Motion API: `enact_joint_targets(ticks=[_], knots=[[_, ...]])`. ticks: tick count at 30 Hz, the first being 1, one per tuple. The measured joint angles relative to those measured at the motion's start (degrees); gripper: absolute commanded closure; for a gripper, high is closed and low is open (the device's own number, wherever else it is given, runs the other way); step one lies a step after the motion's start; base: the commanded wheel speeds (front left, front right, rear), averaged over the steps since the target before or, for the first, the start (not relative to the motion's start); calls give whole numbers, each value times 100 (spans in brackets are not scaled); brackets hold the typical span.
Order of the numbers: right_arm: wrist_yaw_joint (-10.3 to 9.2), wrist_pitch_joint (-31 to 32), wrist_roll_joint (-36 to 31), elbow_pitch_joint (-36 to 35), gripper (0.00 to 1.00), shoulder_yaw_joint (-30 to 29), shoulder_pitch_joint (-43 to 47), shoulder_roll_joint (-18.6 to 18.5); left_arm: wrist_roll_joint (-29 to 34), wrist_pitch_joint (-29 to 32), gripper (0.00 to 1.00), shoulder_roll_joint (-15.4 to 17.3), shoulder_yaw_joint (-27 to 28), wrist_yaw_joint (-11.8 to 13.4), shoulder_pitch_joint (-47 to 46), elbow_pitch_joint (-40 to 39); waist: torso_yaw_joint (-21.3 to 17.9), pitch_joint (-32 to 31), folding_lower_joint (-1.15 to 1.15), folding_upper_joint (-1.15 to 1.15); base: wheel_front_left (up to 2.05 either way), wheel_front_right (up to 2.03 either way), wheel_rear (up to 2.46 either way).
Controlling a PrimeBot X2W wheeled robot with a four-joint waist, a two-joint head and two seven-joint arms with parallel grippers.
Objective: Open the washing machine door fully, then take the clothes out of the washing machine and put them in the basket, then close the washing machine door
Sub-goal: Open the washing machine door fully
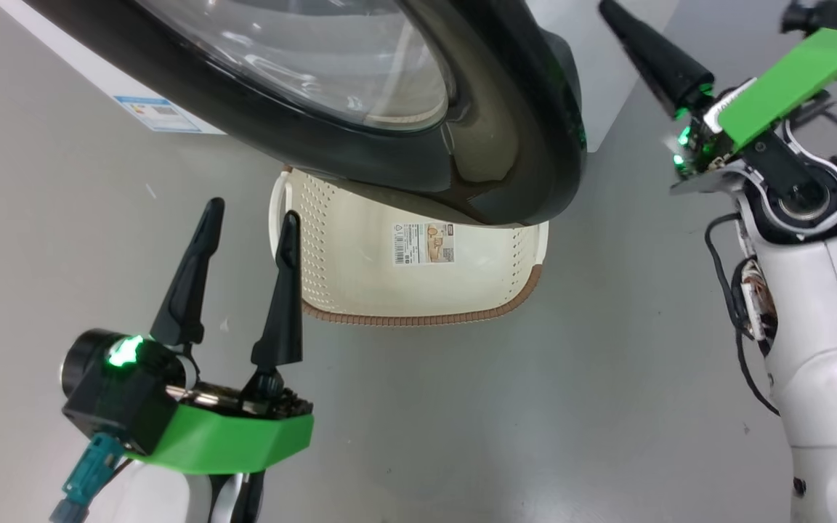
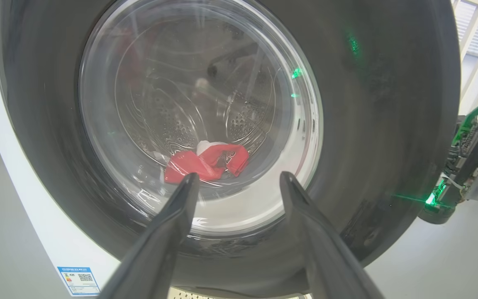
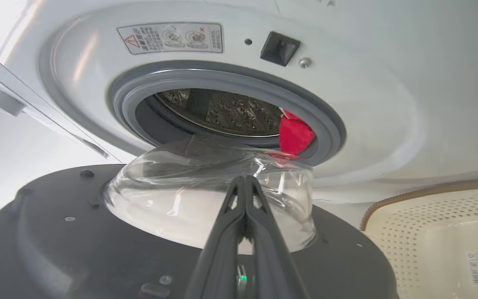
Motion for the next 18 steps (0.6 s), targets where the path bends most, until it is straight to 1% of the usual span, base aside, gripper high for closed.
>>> enact_joint_targets(ticks=[3, 5, 10, 15, 18], knots=[[0, 407, 658, 333, 100, 230, -253, 0, 0, 0, 0, -2, -16, 0, 1, -1, 17, 25, 0, 0, 0, 0, 0], [0, 662, 1014, 434, 100, 409, -402, -9, 0, 0, 0, -2, -15, 0, 1, 0, 27, 46, 0, 0, 0, 0, 0], [0, 1056, 1323, 344, 100, 795, -469, -8, 0, 0, 0, -3, -16, 8, 1, -1, 41, 89, 0, 0, 0, 0, 0], [0, 1185, 1425, 109, 100, 949, -444, -38, 0, 0, 0, -3, -14, 33, 1, -1, 22, 99, 0, 0, 0, 0, 0], [0, 1229, 1501, -48, 100, 1053, -406, -125, 0, 0, 0, -3, -9, 34, 0, -1, -2, 93, 0, 0, 0, 0, 0]])
